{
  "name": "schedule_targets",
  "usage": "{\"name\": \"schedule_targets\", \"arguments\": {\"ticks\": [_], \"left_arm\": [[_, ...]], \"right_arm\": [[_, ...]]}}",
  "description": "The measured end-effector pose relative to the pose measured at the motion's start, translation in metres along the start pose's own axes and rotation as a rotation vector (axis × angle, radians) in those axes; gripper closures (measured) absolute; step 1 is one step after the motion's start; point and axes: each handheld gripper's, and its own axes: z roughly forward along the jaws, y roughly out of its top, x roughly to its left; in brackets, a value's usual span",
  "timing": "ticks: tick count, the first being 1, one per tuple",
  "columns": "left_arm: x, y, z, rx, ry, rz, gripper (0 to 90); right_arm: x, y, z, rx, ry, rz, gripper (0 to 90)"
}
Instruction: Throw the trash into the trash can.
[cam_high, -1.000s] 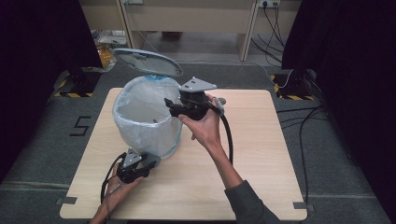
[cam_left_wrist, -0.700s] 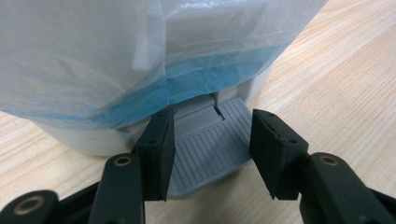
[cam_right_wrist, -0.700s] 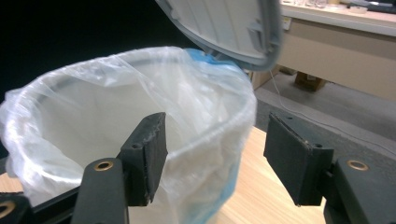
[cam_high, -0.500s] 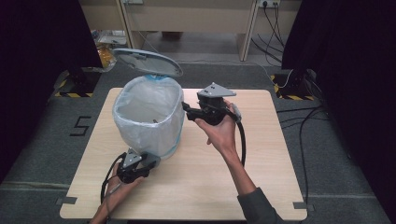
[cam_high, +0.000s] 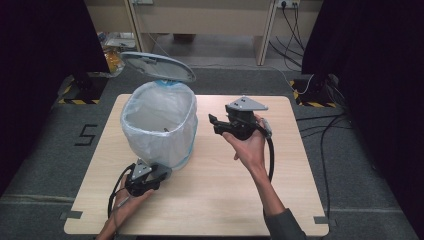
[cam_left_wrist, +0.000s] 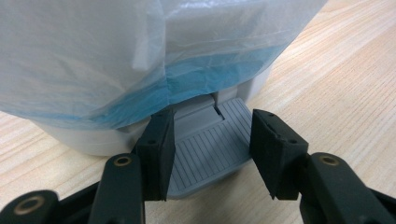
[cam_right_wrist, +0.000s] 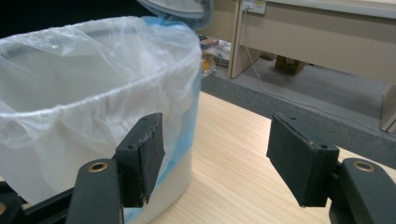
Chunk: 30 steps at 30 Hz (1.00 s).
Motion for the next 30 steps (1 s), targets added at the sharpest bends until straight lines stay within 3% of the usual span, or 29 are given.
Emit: {"name": "schedule_targets", "arguments": {"ticks": [30], "left_arm": [[0.000,0.000,0.000,-0.001,0.002,-0.001,50.0]], "right_arm": [[-0.034,-0.064,-0.046,0.011,-0.075,0.055,33.8]]}}
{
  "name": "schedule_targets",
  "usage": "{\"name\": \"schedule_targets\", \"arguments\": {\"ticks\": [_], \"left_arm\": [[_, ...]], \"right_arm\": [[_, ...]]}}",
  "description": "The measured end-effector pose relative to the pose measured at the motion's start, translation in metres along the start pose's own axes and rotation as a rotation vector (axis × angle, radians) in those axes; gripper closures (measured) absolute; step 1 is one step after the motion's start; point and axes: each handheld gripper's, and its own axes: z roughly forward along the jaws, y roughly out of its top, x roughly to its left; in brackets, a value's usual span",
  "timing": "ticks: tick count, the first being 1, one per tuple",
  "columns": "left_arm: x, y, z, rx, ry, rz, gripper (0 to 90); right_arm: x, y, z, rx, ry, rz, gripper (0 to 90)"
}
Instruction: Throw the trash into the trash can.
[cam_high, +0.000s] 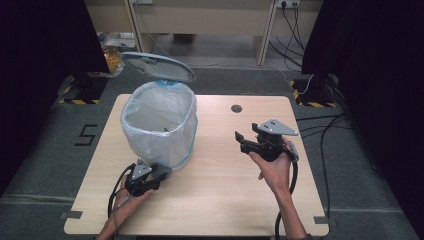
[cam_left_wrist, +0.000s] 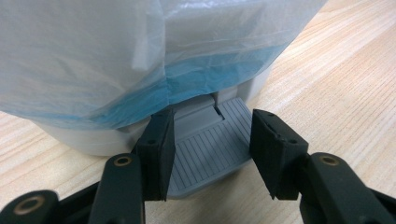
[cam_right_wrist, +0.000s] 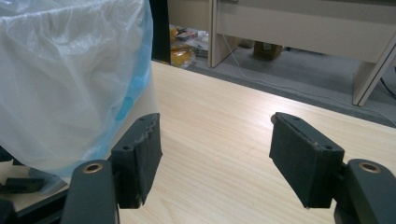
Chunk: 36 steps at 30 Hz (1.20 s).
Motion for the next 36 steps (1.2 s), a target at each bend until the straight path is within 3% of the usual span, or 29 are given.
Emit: {"name": "schedule_targets", "arguments": {"ticks": [21,36], "left_arm": [[0.000,0.000,0.000,-0.003,0.003,0.003,50.0],[0.000,0.000,0.000,0.003,0.002,0.010,50.0]], "right_arm": [[0.003,-0.043,-0.007,-0.016,-0.028,0.002,32.9],[0.003,-0.076,-0.001,0.034,-0.024,0.033,32.8]]}}
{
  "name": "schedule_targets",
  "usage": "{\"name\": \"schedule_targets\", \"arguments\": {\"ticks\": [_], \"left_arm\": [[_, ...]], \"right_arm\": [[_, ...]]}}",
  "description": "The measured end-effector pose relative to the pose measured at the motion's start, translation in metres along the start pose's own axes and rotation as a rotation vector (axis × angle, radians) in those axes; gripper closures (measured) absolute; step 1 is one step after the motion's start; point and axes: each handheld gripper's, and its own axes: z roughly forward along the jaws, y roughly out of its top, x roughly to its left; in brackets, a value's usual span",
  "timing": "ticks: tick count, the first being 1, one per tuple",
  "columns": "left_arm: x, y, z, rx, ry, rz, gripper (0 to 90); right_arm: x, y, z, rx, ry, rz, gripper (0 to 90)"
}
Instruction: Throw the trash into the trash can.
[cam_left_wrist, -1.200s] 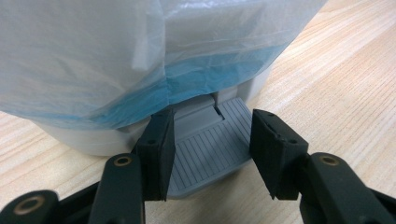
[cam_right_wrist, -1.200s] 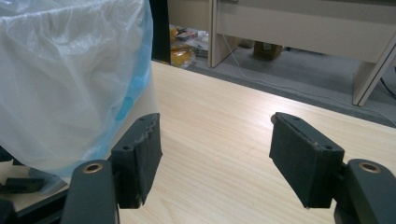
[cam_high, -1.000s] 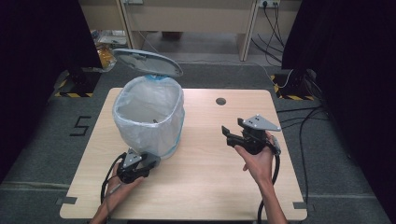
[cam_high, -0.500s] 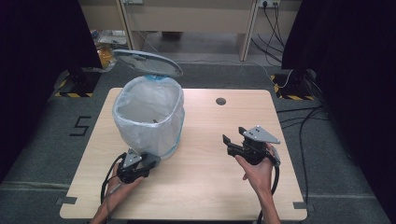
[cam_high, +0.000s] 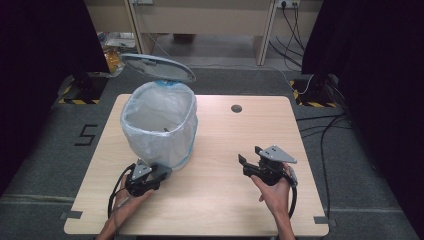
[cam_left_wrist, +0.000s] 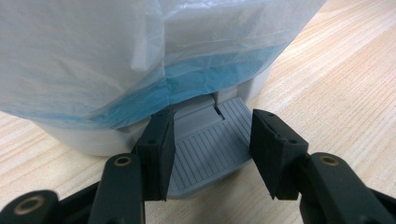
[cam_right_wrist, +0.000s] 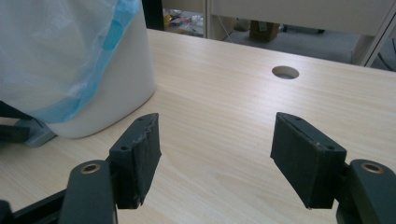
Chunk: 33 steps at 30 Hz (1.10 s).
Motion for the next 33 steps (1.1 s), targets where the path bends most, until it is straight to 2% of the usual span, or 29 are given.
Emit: {"name": "schedule_targets", "arguments": {"ticks": [12,19,25,33], "left_arm": [[0.000,0.000,0.000,0.000,0.001,0.000,50.0],[0.000,0.000,0.000,0.001,0.001,0.003,50.0],[0.000,0.000,0.000,-0.001,0.002,0.003,50.0],[0.000,0.000,0.000,0.000,0.002,0.002,50.0]], "right_arm": [[-0.002,-0.025,0.000,0.045,-0.012,0.014,32.7],[-0.002,-0.038,-0.002,0.082,-0.038,0.002,30.0],[-0.002,-0.050,-0.002,0.116,-0.034,0.006,26.3],[-0.002,-0.060,-0.003,0.144,-0.030,0.012,26.2]]}}
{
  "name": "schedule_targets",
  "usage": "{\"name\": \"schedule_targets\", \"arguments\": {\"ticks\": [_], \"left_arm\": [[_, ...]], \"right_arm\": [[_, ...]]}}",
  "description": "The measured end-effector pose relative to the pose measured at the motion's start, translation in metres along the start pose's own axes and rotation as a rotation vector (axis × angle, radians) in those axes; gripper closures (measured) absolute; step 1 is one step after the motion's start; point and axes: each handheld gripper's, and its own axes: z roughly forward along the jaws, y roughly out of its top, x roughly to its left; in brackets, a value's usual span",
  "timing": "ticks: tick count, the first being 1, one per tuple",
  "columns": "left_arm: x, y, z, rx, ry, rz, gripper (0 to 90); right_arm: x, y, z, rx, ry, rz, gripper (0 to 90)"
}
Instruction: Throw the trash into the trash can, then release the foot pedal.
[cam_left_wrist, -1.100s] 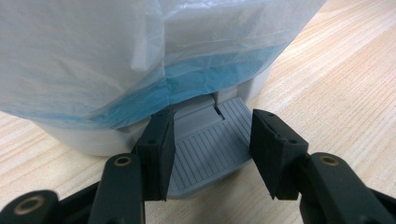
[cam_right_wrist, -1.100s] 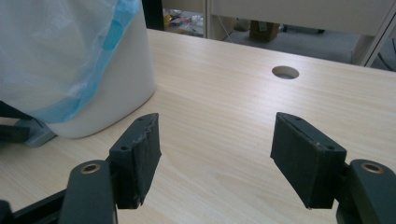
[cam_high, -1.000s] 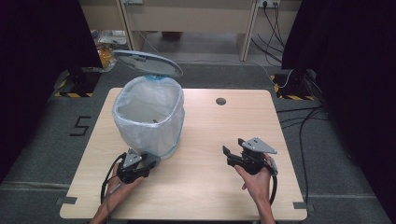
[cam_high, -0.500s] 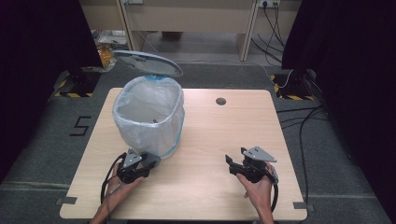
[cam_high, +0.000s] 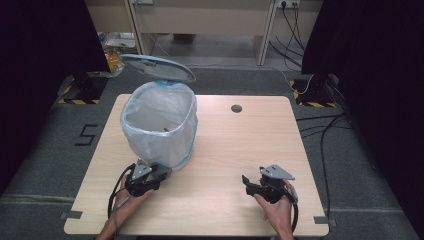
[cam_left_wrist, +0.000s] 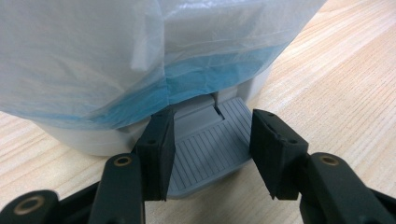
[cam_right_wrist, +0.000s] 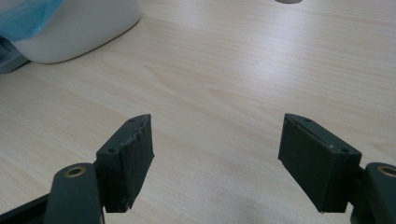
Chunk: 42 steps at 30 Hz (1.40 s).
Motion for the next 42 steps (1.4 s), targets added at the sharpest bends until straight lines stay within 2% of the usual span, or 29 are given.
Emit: {"name": "schedule_targets", "arguments": {"ticks": [19,26,35,37,42], "left_arm": [[0.000,0.000,0.000,0.000,0.000,0.000,50.0],[0.001,0.000,0.000,0.000,-0.002,0.001,50.0],[0.000,0.000,0.000,-0.006,-0.003,0.004,49.9],[0.000,0.000,-0.001,-0.008,-0.004,0.003,49.8],[0.001,0.001,-0.001,-0.006,-0.007,0.002,49.6]], "right_arm": [[0.001,-0.019,-0.002,0.054,0.005,0.003,26.2],[0.002,-0.024,0.003,0.097,0.009,-0.013,25.3],[0.003,-0.033,0.012,0.174,-0.005,-0.008,22.1],[0.004,-0.035,0.013,0.168,-0.017,-0.031,20.8],[0.005,-0.035,0.014,0.166,-0.016,-0.034,18.4]]}}
